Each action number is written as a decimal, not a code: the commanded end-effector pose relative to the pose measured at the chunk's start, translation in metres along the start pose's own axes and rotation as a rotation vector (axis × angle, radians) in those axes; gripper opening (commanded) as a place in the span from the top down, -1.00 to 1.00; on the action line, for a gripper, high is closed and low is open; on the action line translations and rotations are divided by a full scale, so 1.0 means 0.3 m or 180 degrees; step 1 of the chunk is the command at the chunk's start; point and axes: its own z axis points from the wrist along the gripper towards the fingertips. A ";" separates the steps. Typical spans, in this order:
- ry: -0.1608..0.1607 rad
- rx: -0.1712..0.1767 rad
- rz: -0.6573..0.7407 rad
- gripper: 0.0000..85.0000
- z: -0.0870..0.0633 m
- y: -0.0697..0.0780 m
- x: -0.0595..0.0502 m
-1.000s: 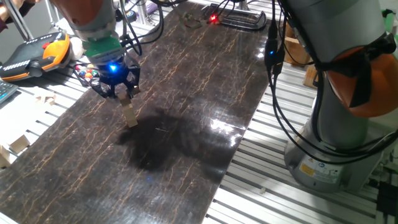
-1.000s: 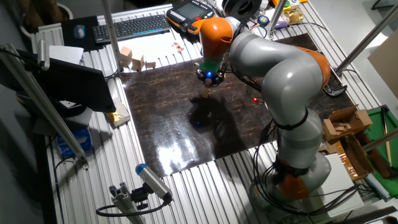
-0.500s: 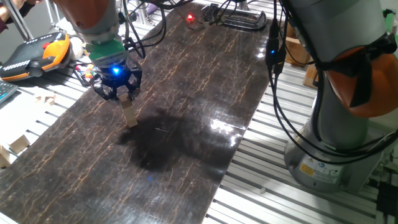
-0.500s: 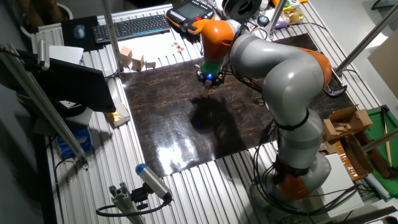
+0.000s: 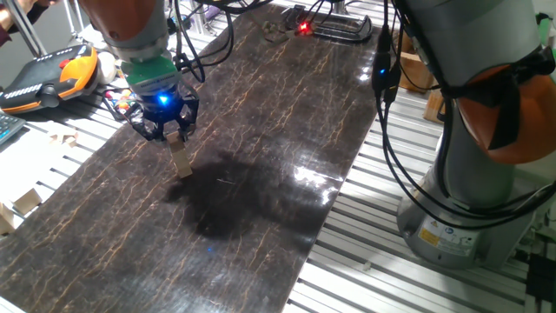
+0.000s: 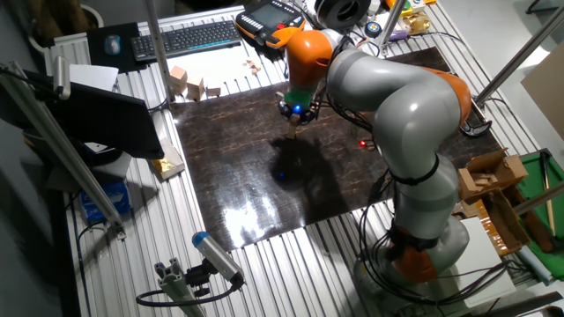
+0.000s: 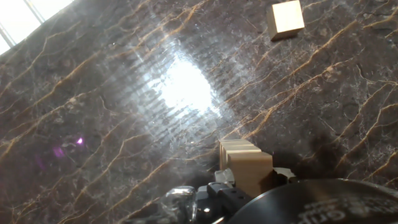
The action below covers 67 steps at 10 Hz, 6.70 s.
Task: Stack the blocks in a vertical line of five
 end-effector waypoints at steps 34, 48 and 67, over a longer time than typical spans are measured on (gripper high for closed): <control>0.0014 0.0021 -0.0087 -0.22 0.026 -0.055 -0.233; -0.0049 -0.0034 -0.0545 -0.30 0.258 -0.180 -0.393; -0.0035 -0.0109 -0.0634 -0.25 0.328 -0.203 -0.467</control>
